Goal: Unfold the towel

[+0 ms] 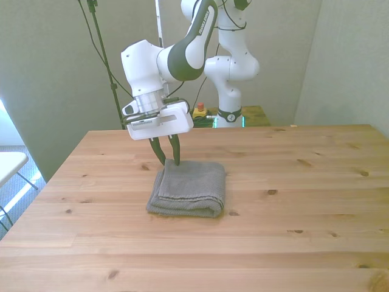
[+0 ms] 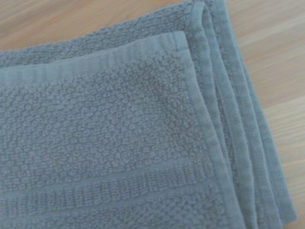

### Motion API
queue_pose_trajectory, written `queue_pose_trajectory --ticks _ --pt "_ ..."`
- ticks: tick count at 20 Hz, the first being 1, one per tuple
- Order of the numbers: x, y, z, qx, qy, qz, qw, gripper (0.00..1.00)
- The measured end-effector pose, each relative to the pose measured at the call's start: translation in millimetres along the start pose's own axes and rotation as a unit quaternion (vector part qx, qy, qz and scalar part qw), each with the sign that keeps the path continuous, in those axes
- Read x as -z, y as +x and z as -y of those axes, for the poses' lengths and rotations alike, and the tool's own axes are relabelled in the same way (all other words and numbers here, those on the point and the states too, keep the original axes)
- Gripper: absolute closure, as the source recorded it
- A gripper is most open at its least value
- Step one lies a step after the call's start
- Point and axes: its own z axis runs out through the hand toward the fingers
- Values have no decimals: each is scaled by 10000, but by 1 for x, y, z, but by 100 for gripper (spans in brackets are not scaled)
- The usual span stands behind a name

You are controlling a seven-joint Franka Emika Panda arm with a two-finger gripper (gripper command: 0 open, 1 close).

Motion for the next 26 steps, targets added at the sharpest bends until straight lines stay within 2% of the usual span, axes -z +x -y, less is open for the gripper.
queue_pose_trajectory --ticks 8,13,20,24,26 --pt "2 0 1 7 18 -19 10000 100" --pt "17 -2 10 117 127 -111 9998 100" --pt "57 -41 80 936 451 49 9946 100" --pt "62 -71 123 1629 512 194 9851 100" --pt "59 -89 143 2014 526 289 9777 100"
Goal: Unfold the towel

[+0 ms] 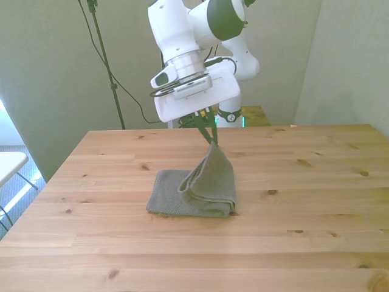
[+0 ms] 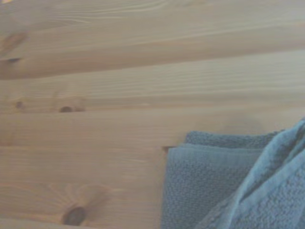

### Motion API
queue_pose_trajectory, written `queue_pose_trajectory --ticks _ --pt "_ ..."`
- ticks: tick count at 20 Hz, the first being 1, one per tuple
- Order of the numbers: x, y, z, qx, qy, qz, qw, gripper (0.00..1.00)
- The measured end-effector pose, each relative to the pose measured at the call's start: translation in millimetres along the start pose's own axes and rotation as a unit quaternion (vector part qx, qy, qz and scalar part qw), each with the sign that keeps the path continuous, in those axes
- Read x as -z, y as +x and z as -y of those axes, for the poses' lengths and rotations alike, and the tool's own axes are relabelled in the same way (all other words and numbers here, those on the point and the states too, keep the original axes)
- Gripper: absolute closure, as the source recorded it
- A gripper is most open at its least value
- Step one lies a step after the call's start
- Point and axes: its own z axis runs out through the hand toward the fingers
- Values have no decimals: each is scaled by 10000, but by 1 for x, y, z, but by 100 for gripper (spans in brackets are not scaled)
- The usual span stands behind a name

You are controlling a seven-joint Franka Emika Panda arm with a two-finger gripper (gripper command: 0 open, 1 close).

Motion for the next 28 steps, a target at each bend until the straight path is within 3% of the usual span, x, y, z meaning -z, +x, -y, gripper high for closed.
queue_pose_trajectory --ticks 3,4,10,15,18,22,28 --pt "-13 -15 33 673 18 242 9974 100" --pt "-19 -18 41 851 17 289 9960 0" --pt "-67 -44 77 1976 -43 1108 9740 0" --pt "-88 -79 127 2515 -7 1382 9579 0" --pt "-97 -91 139 2683 -84 1447 9524 0" --pt "-111 -82 125 2495 -203 1541 9558 0" --pt "-111 -60 104 1540 -1111 882 9778 0"
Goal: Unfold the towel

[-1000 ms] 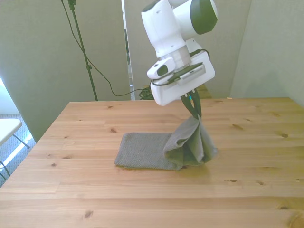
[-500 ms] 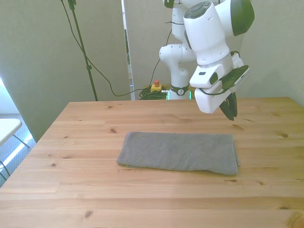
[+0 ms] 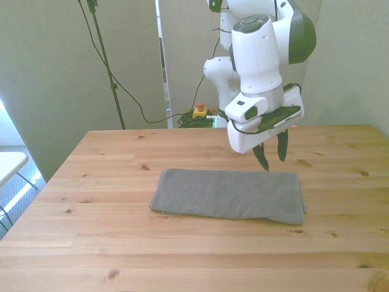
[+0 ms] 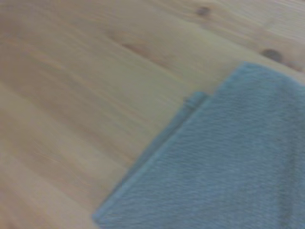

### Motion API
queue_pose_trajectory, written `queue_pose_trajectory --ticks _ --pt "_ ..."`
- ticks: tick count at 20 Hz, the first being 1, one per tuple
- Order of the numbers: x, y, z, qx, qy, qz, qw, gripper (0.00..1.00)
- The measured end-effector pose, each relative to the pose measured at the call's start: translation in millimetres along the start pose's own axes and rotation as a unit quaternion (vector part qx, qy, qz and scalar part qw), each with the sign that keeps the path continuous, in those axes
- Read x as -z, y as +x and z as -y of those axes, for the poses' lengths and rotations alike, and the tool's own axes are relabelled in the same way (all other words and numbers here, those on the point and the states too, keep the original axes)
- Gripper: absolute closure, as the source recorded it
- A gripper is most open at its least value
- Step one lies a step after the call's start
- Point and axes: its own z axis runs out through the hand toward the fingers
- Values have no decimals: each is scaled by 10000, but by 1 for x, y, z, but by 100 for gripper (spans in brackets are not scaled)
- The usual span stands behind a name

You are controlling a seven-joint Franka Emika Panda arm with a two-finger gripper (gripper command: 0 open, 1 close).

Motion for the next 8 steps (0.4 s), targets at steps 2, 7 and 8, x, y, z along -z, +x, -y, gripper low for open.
queue_pose_trajectory --ticks 2,7,8 --pt "1 -5 -14 -398 -263 -133 9988 0" --pt "33 -66 -27 -1450 -813 -488 9849 0" --pt "38 -83 -27 -1633 -925 -591 9804 0"
